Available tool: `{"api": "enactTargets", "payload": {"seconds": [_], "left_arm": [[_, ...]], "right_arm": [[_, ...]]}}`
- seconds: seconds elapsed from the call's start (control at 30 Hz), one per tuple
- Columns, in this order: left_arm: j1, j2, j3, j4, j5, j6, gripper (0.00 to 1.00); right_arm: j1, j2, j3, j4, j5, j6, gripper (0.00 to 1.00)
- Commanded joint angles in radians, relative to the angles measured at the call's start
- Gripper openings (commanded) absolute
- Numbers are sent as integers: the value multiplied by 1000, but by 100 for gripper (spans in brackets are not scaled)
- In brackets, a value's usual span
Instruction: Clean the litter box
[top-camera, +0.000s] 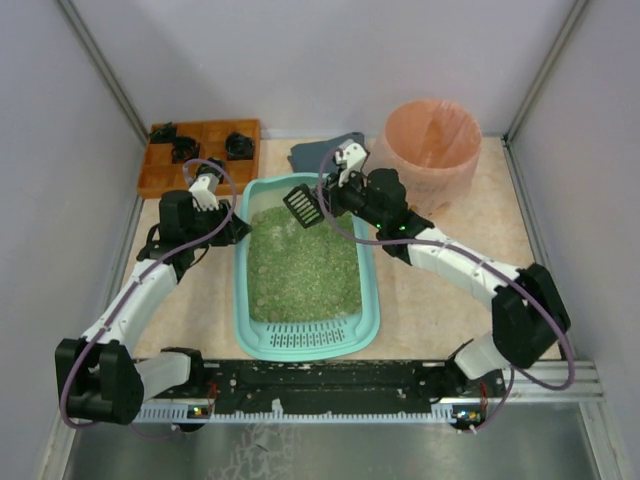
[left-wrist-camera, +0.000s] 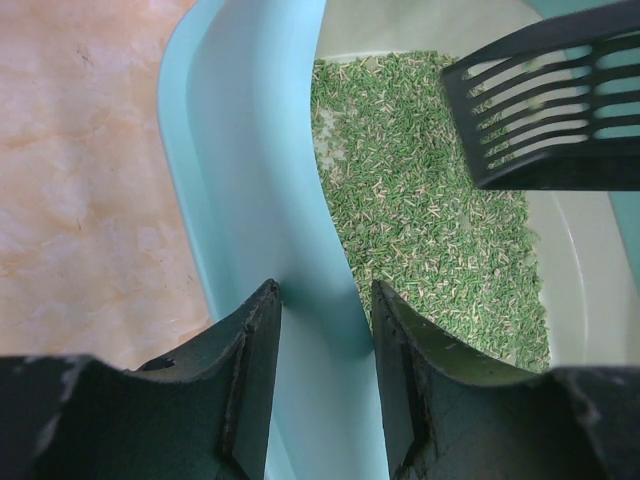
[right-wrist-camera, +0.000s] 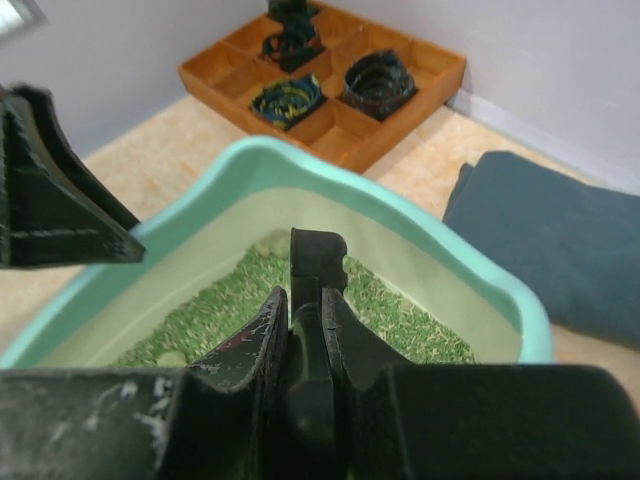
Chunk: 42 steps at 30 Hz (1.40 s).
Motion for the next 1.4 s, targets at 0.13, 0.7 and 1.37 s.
{"api": "enactTargets", "payload": {"seconds": [0.13, 0.7, 1.37], "left_arm": [[-5, -54, -2, 27, 32, -25, 54], [4, -246, -66, 63, -216, -77, 57], [53, -220, -27, -81, -564, -140, 70]], "right_arm": [[77, 201, 70, 160, 73, -207, 0], [135, 464, 163, 426, 119, -365, 0], [219, 588, 298, 258, -27, -598, 0]]}}
